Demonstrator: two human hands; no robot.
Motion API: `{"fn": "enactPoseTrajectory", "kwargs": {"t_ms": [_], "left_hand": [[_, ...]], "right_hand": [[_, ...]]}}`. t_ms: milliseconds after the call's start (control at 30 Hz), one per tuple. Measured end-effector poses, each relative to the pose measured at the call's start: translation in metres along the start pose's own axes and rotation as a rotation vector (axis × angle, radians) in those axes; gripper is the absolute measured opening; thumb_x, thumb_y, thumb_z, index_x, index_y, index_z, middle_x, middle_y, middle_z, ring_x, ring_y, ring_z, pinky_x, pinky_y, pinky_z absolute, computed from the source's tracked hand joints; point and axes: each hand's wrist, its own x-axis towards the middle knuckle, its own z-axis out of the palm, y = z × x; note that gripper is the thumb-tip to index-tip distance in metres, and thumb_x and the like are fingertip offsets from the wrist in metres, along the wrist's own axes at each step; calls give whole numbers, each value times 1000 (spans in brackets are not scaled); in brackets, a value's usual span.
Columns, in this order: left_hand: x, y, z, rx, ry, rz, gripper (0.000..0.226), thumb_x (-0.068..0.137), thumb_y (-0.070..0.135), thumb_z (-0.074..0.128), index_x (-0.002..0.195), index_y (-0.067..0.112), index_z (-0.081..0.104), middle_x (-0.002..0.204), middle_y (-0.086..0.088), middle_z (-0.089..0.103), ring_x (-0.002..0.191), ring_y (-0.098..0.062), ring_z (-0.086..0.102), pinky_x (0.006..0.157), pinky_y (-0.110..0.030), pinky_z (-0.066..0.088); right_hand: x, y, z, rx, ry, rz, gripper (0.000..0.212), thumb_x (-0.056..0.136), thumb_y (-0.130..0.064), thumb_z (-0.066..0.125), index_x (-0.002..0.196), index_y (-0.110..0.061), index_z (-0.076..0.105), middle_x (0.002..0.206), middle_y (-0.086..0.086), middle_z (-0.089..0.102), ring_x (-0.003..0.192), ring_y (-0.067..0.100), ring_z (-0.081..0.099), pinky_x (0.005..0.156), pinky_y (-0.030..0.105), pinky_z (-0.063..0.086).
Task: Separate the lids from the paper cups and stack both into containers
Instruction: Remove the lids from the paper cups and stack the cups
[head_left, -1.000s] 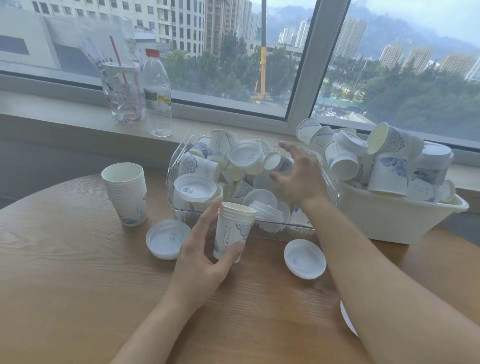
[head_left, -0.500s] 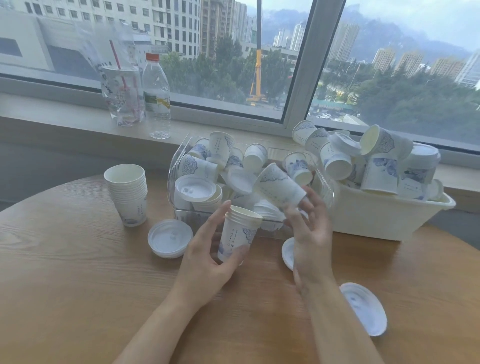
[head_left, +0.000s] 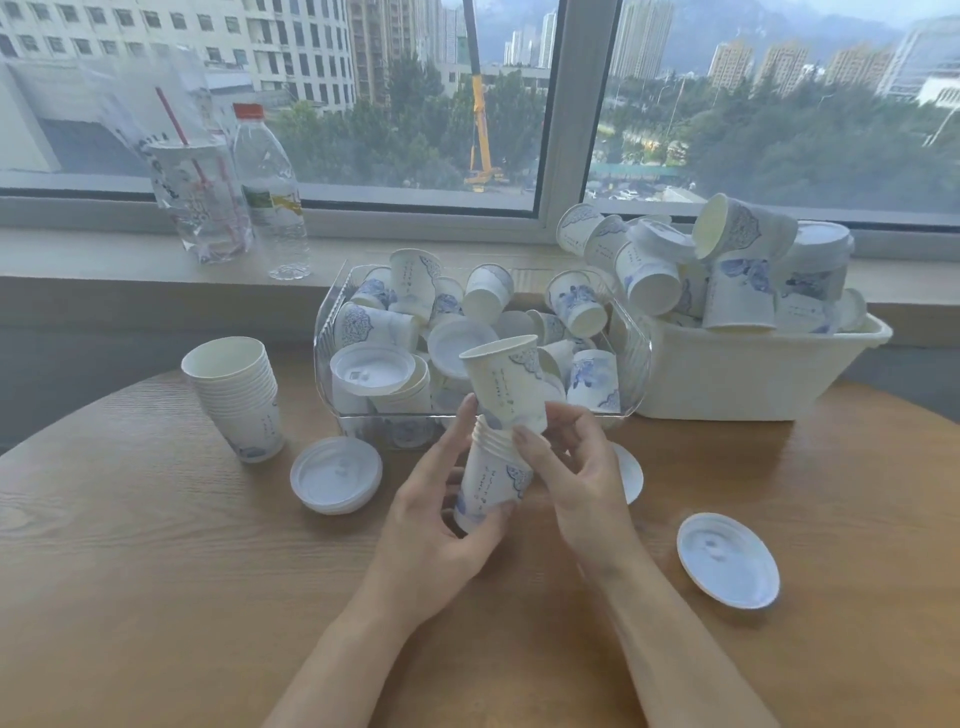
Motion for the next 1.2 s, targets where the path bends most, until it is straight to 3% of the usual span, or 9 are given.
{"fn": "enactPoseTrajectory", "kwargs": {"t_ms": [167, 267, 367, 433, 533, 667, 900, 1100, 1200], "left_hand": [[-2, 0, 0, -26, 17, -15, 103, 86, -1, 82, 159, 48, 29, 131, 27, 65, 100, -11, 74, 78, -31, 64], [-6, 2, 1, -15, 7, -1, 102, 85, 1, 83, 160, 46, 30, 135, 23, 65, 108, -12, 72, 81, -32, 64], [-8, 1, 0, -12, 18, -14, 102, 85, 5, 84, 160, 49, 30, 137, 24, 63, 112, -12, 70, 83, -32, 63], [-8, 1, -1, 2, 17, -22, 102, 85, 9, 85, 160, 52, 30, 140, 21, 63, 116, -12, 68, 86, -31, 62], [-9, 3, -2, -7, 13, -37, 101, 86, 10, 85, 159, 52, 29, 139, 22, 63, 116, -9, 68, 85, -27, 61], [-8, 4, -2, -47, 32, -68, 102, 85, 9, 84, 159, 52, 29, 131, 29, 64, 112, -10, 69, 78, -24, 61], [-4, 4, -4, -156, 99, -101, 99, 87, 4, 83, 158, 48, 32, 122, 22, 69, 108, -11, 72, 74, -24, 61], [-3, 4, -9, -162, 200, -81, 94, 83, 2, 86, 157, 41, 41, 119, 10, 73, 102, -12, 75, 73, -19, 60], [-1, 5, -15, -76, 266, -18, 88, 80, 2, 88, 151, 36, 49, 112, 13, 74, 98, -10, 75, 74, -14, 57]], "right_hand": [[1, -1, -2, -28, -15, -36, 41, 103, -50, 58, 114, -14, 73, 114, 7, 76, 115, 27, 69, 101, 37, 53], [2, -2, -2, -54, 52, -29, 38, 96, -49, 65, 110, -16, 75, 109, 4, 78, 109, 28, 71, 97, 38, 56], [2, -5, -2, -23, 117, -58, 41, 91, -34, 75, 130, -27, 65, 121, -6, 72, 107, 16, 69, 92, 29, 58], [2, -6, -4, -9, 99, -108, 51, 94, -16, 74, 141, -30, 59, 130, -8, 69, 113, 14, 68, 96, 35, 58], [0, -9, -4, -15, 42, -134, 43, 99, -12, 69, 138, -29, 65, 124, -3, 75, 120, 21, 68, 102, 49, 55], [-1, -8, -4, -82, 21, -154, 34, 103, -13, 63, 134, -27, 69, 119, -3, 76, 119, 15, 68, 106, 41, 52], [0, -2, -5, -117, -28, -185, 28, 102, -18, 63, 127, -25, 74, 136, -14, 68, 137, 5, 55, 114, 32, 45], [-4, 0, 5, -102, -136, -151, 30, 104, -17, 60, 132, -19, 71, 135, -8, 70, 134, 7, 58, 109, 24, 48], [-2, -4, 13, -84, -188, -101, 31, 105, -15, 58, 134, -21, 69, 129, -10, 74, 128, 4, 63, 103, 18, 48]]}}
